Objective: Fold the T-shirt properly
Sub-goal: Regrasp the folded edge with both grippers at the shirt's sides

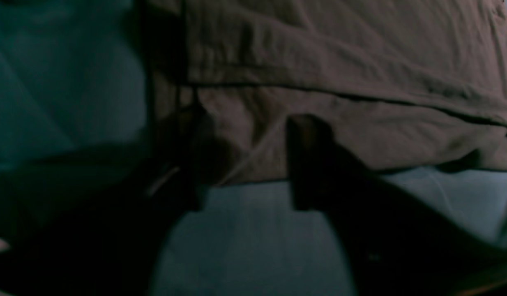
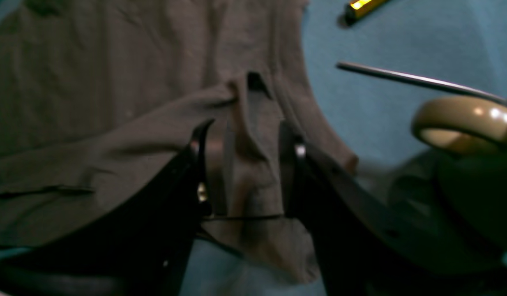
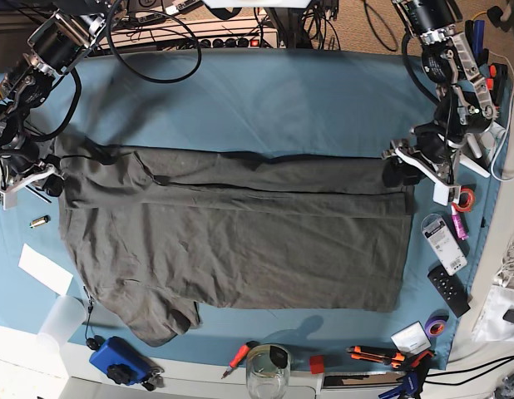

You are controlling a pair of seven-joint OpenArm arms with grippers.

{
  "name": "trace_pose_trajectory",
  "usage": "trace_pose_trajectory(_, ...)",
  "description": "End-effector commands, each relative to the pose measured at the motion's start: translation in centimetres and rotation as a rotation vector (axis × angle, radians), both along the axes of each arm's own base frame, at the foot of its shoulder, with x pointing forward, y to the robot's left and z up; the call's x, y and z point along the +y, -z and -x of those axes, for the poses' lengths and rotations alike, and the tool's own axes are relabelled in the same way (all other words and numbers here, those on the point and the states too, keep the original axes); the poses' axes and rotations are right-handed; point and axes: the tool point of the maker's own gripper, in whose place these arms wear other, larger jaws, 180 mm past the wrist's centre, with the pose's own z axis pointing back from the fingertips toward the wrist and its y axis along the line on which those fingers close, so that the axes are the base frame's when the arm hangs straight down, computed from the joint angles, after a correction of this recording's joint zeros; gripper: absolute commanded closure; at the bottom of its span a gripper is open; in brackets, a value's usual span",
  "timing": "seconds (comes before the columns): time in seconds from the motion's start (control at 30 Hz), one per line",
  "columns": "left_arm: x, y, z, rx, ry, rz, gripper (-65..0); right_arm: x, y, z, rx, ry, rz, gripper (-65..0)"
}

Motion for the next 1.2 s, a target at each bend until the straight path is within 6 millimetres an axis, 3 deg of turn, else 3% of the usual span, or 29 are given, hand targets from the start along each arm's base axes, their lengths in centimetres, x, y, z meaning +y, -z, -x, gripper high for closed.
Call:
trace_pose_trajectory(0.0, 0.5, -1.1, -0.7, -0.041, -0.005, -0.019, -39.2, -0.8, -2.0, -0.8, -0.056, 0.003, 0.028, -18.9)
trace_pose_trajectory(0.17, 2.5, 0.0, -0.4, 0.021, -0.073, -0.092, -40.2, -0.8, -2.0, -0.8, -0.057, 0.004, 0.028, -18.9)
trace_pose_trajectory(0.37, 2.5, 0.1, -0.4, 0.032, -0.113, -0.056, -40.1, -0.8, -2.0, -0.8, -0.057, 0.004, 0.027, -18.9)
trace_pose_trajectory(0.6, 1.7, 2.8, 0.6, 0.12, -0.113, 0.027, -39.8, -0.4, -2.4, -1.1, -0.088, 0.009, -0.019, -18.9)
trace_pose_trajectory(0.8, 1.1, 4.1, 1.3, 0.164, -0.107, 0.073, -30.6, -2.9, -3.6, 0.2, -0.146, 0.113, -0.051, -18.9)
trace_pose_trajectory(0.97, 2.2, 5.0, 2.0, 0.24, -0.187, 0.067, -17.4, -4.3, -2.4, 2.8, -0.111, 0.172, -0.064, -18.9)
trace_pose_trajectory(1.17, 2.2, 5.0, 2.0, 0.237, -0.175, 0.057, -16.5, -4.2, -2.0, 3.5, -0.109, 0.172, -0.069, -18.9)
